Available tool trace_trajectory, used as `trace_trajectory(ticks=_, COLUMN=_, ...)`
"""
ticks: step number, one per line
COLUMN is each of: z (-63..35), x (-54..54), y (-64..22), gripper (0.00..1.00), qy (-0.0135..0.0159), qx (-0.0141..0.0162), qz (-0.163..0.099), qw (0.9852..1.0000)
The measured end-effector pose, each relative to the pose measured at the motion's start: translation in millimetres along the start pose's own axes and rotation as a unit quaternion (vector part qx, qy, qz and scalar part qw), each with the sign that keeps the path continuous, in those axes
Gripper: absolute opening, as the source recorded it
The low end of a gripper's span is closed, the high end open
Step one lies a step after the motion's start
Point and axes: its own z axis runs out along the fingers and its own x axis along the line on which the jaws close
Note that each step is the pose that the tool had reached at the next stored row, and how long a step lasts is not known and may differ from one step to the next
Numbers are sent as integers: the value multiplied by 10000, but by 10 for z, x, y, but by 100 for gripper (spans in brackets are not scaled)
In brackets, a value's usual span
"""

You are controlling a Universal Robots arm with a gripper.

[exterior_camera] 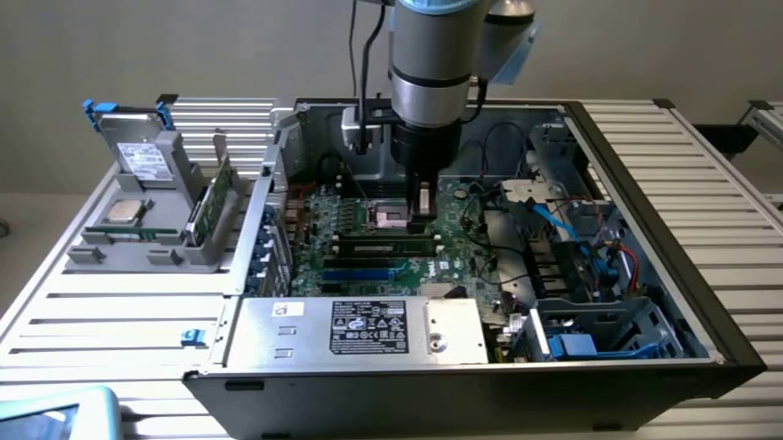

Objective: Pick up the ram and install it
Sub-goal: 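Press down the ram until it locks into place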

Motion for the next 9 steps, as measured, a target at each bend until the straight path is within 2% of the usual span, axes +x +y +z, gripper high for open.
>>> trace_trajectory(ticks=6, z=109, x=3, y=9, gripper=11, qy=-18, qx=-1, qz=1, qw=10000)
trace_trajectory(ticks=8, z=136, x=5, y=14, gripper=11, qy=-40, qx=-1, qz=1, qw=10000)
trace_trajectory(ticks=9, z=142, x=7, y=16, gripper=11, qy=-64, qx=-2, qz=0, qw=10000)
